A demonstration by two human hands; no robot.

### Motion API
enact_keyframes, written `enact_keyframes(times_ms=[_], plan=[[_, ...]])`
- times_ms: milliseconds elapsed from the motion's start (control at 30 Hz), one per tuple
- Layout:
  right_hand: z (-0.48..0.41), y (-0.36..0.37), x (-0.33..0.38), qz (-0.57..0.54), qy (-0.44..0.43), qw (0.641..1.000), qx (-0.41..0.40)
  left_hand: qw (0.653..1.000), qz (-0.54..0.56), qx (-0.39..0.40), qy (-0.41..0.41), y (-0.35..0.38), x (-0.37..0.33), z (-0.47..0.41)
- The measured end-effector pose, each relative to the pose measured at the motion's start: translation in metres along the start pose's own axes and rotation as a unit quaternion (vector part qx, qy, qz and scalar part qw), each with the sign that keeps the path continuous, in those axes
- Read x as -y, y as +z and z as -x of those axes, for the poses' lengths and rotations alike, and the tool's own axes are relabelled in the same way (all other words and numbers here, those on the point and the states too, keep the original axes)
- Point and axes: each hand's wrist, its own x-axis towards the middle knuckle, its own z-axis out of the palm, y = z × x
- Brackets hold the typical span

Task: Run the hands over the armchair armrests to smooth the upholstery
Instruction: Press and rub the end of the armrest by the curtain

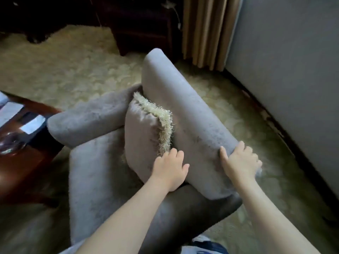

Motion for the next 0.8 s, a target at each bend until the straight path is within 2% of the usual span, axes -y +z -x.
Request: enact_keyframes(times_ms=[67,200,300,400,467,567,800], plan=[[0.008,0.0,-0.002,-0.019,0.056,0.998,-0.036,0.998,-0.013,0.016,0.067,0.004,0.002,-0.003],[0.004,0.001,-0.011,-0.047,0.095,0.993,-0.05,0.989,-0.004,0.01,0.147,0.007,-0.017,-0.032],[-0.004,0.006,-0.019,-0.122,0.133,0.982,-0.062,0.977,0.017,-0.041,0.206,0.01,-0.06,-0.066],[-0.007,0.014,-0.019,-0.131,0.154,0.977,-0.075,0.959,0.067,-0.094,0.26,0.011,-0.11,-0.106],[-0.01,0.021,-0.021,-0.129,0.154,0.976,-0.08,0.96,0.067,-0.078,0.259,0.015,-0.132,-0.136],[-0.016,0.028,-0.028,-0.128,0.147,0.978,-0.079,0.97,-0.008,-0.018,0.241,0.032,-0.142,-0.164],[-0.017,0.03,-0.031,-0.159,0.13,0.975,-0.08,0.961,-0.068,-0.042,0.263,0.038,-0.144,-0.169]])
